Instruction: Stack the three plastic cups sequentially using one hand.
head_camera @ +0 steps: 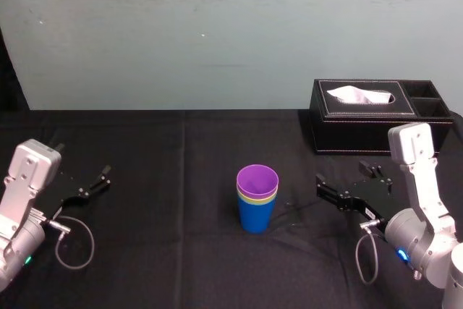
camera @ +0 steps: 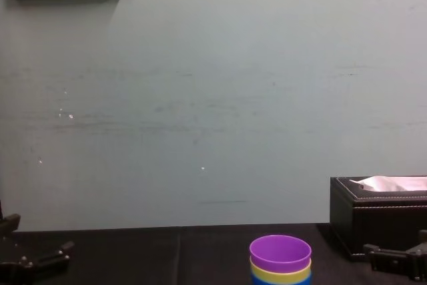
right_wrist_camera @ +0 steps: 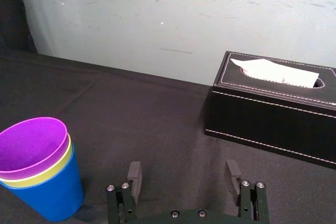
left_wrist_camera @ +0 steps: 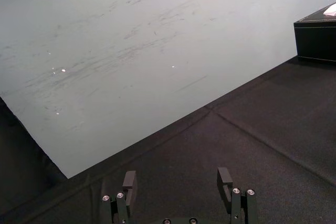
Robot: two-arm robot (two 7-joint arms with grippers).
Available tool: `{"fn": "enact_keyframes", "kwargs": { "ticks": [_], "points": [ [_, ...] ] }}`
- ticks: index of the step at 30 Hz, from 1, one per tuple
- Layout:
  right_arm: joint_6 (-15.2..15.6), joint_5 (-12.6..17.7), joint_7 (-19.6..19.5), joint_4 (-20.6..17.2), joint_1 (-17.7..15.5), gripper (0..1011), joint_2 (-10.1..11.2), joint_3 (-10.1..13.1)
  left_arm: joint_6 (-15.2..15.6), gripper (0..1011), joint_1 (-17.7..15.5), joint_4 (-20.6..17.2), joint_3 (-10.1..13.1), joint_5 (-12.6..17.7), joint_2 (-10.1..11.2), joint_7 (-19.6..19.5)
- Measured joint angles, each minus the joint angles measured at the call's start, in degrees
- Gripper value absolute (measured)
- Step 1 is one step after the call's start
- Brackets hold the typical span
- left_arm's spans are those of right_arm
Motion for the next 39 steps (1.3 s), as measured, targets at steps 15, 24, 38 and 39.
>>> {"fn": "enact_keyframes", "kwargs": {
  "ticks": [15, 24, 38, 39],
  "points": [
    [-0.02, 0.03, -0.07, -0.02, 0.00, 1004, 0.00, 0.00, 0.00, 1000, 0.00, 0.00, 0.00, 0.00, 0.00, 0.00],
    [-0.01, 0.03, -0.10, -0.02, 0.00, 1004, 0.00, 0.00, 0.00, 1000, 0.00, 0.00, 0.00, 0.00, 0.00, 0.00],
    [-0.01, 0.03, -0.09, -0.02, 0.00, 1004, 0.00, 0.01, 0.00, 1000, 0.00, 0.00, 0.00, 0.00, 0.00, 0.00],
    [-0.01, 0.03, -0.09, -0.02, 0.00, 1004, 0.00, 0.00, 0.00, 1000, 0.00, 0.00, 0.00, 0.00, 0.00, 0.00]
  ]
}}
